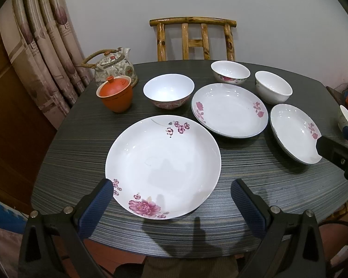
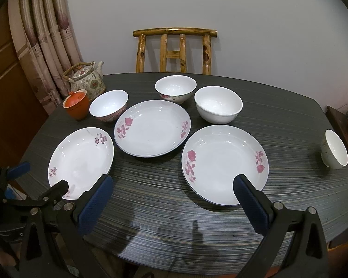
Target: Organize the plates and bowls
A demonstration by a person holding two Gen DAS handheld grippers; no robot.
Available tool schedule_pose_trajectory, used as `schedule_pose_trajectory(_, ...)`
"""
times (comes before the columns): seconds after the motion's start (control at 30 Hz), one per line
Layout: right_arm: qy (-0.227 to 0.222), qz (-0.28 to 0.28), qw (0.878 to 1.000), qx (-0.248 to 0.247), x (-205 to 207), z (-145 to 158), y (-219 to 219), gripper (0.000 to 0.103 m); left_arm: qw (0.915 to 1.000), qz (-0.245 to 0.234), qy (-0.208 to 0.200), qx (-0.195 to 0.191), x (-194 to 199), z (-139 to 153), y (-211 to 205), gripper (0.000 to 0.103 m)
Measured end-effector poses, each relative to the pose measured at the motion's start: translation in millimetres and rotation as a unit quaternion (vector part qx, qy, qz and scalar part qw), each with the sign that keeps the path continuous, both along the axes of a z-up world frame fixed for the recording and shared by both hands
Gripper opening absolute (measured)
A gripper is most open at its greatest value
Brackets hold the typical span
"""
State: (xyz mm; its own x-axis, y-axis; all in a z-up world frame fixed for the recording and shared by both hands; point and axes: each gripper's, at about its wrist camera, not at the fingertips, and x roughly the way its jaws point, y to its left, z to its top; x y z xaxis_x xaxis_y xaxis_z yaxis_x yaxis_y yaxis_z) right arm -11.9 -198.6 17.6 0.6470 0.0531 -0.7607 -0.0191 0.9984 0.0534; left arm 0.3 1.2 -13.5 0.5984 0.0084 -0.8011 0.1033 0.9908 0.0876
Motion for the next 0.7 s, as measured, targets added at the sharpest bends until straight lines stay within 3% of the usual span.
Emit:
schedule_pose_trajectory(0.43,0.006,0.011,1.0,0.001,1.7,-2.1,6.1,0.102,1.0,0.005,0.001,-0.007,2.1,0.2,5.9,0.103)
schedule_pose_trajectory(0.7,0.013,0.034,0.999,0.001,6.1,-3.0,18.7,0.101,0.9991,0.02,0.009,-0.036,16.2,10.0,36.5,0.103)
